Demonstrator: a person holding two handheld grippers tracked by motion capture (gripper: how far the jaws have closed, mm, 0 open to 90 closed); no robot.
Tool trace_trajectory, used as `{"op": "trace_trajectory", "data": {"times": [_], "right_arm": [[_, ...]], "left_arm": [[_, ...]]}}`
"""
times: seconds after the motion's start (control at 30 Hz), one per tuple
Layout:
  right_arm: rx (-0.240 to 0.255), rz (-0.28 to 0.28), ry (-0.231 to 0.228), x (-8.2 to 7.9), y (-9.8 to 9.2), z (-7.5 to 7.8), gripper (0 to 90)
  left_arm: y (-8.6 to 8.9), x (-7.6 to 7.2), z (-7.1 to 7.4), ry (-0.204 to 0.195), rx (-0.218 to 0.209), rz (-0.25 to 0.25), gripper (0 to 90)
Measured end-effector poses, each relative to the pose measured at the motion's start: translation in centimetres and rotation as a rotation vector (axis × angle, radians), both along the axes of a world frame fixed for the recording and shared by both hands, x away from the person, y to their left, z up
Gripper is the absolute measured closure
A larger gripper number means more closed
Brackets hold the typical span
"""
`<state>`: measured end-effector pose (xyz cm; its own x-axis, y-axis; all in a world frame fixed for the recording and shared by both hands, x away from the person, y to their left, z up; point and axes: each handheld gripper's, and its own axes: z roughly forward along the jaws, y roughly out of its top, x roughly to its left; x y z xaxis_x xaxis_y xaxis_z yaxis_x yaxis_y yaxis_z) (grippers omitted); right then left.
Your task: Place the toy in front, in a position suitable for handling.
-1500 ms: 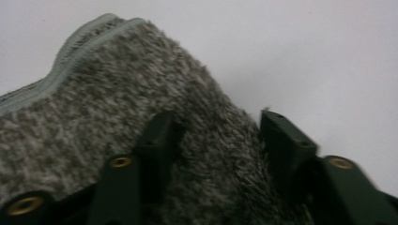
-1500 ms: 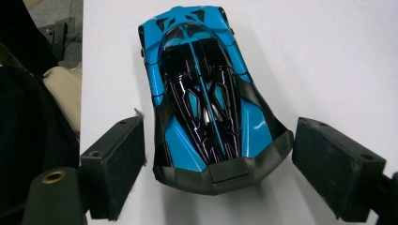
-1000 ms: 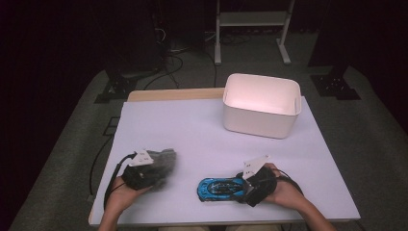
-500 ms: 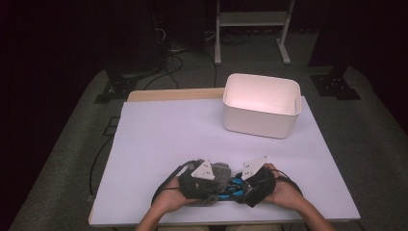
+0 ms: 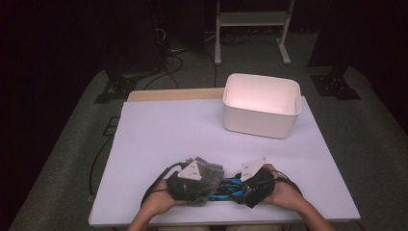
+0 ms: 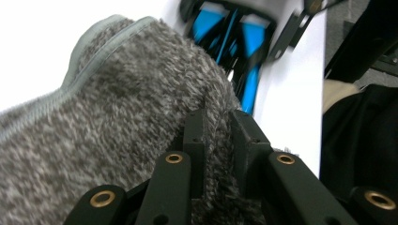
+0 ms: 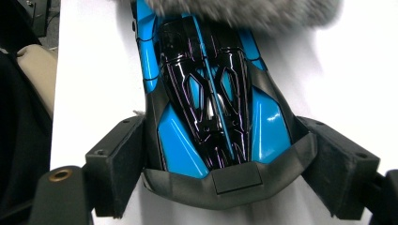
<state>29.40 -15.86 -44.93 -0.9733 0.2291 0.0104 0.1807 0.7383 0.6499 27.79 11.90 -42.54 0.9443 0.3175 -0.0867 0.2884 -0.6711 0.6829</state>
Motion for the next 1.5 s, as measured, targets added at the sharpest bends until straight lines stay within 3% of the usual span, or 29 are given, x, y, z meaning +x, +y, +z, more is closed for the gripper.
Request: {"op": "trace_trajectory", "data": {"times": [0.07, 0.23, 0.43, 0.7, 0.77, 0.93, 1.03, 1.13, 1.17, 1.37, 1.5], "right_arm": [[-0.004, 0.000, -0.005, 0.0, 0.1, 0.0, 18.6], [-0.007, 0.000, -0.009, -0.1, 0.1, -0.1, 18.5], [-0.005, 0.001, -0.009, 0.0, 0.1, -0.1, 18.4], [-0.002, -0.001, 0.002, 0.1, 0.2, -0.2, 18.3], [-0.011, -0.006, 0.027, 0.2, 0.3, -0.3, 18.1], [-0.028, -0.002, 0.021, 0.1, 0.4, -0.2, 17.9], [-0.008, 0.002, 0.029, 0.2, 0.1, -0.1, 19.2], [0.000, 0.005, 0.034, 0.3, 0.0, -0.1, 19.6], [0.000, 0.005, 0.034, 0.3, 0.0, -0.1, 19.6], [0.009, 0.018, 0.030, 0.3, 0.4, -0.3, 19.9], [0.012, 0.014, 0.033, 0.3, 0.4, -0.4, 19.8]], "left_arm": [[1.0, 0.1, -0.1, 0.008, 0.015, 0.014, 77.1], [0.7, 0.2, -0.1, 0.011, 0.020, 0.004, 77.1], [0.2, 0.3, 0.0, 0.019, -0.022, -0.017, 77.2], [0.1, 0.3, -0.2, 0.029, -0.021, -0.015, 77.2], [0.2, 0.4, -0.2, 0.031, -0.026, -0.016, 77.2], [0.1, 0.4, -0.2, 0.028, -0.025, -0.020, 77.3], [0.1, 0.4, 0.0, 0.030, -0.021, -0.026, 77.4], [-0.6, 0.3, 0.4, 0.038, -0.056, -0.054, 77.5], [-0.6, 0.3, 0.4, 0.038, -0.056, -0.054, 77.5], [-4.6, 0.3, 1.1, 0.000, -0.023, -0.133, 77.5], [-5.5, 0.7, 1.1, 0.003, -0.024, -0.153, 77.5]]}}
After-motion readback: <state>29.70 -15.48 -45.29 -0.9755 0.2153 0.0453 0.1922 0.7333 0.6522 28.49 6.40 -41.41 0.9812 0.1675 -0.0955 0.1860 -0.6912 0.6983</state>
